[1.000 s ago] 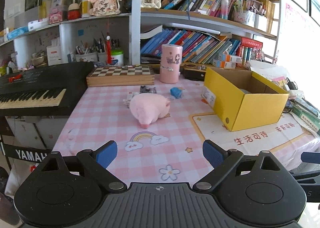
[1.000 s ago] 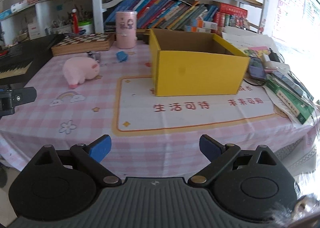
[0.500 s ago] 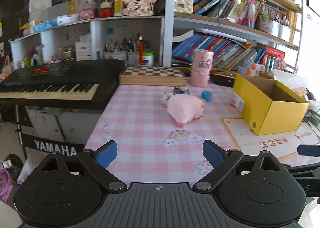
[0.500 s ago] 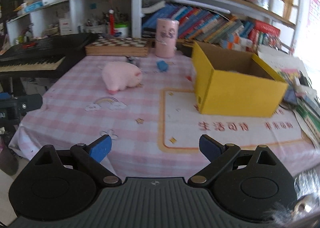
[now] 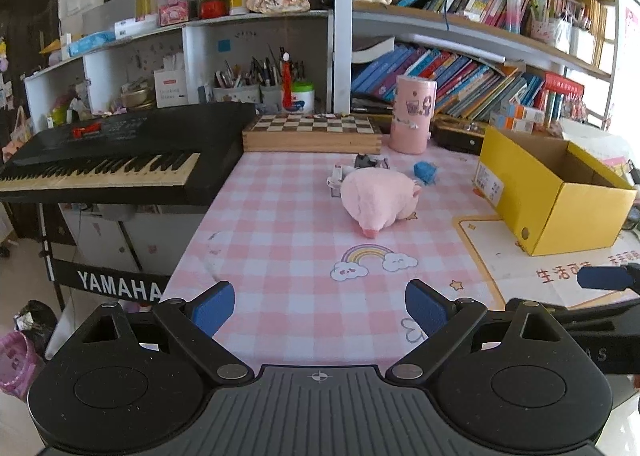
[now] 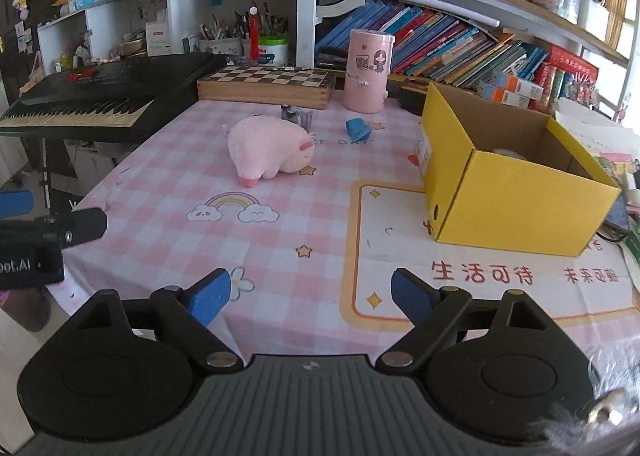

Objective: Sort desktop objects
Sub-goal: 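Withdraw both tools from the box toward the pink plush pig, then grasp the blue object with the right tool while the left tool grasps the pink plush pig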

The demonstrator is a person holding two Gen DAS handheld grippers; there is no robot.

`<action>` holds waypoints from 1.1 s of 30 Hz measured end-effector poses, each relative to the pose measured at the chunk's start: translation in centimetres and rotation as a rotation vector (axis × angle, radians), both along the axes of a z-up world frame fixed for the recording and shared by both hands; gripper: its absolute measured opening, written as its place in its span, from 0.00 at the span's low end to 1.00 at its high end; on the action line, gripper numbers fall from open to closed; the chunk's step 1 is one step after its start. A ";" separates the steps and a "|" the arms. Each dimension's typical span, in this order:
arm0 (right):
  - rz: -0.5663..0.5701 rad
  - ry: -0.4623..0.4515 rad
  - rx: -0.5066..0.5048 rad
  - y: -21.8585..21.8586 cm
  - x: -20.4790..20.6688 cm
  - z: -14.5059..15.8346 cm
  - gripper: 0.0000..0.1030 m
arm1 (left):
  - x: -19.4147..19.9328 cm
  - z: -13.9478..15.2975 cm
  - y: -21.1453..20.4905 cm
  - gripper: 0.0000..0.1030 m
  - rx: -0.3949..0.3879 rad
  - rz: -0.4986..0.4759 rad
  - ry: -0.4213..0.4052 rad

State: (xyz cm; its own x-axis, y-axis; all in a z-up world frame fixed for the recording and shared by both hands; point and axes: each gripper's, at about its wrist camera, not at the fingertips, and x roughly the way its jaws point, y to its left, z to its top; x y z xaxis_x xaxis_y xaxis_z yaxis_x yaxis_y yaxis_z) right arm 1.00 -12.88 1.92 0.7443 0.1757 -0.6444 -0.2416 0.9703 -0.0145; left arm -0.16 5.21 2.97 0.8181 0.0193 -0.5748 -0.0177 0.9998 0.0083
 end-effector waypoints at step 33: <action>-0.007 -0.030 0.090 -1.0 28.1 -0.1 0.81 | 25.2 -5.7 -6.0 0.95 -0.025 -0.018 0.058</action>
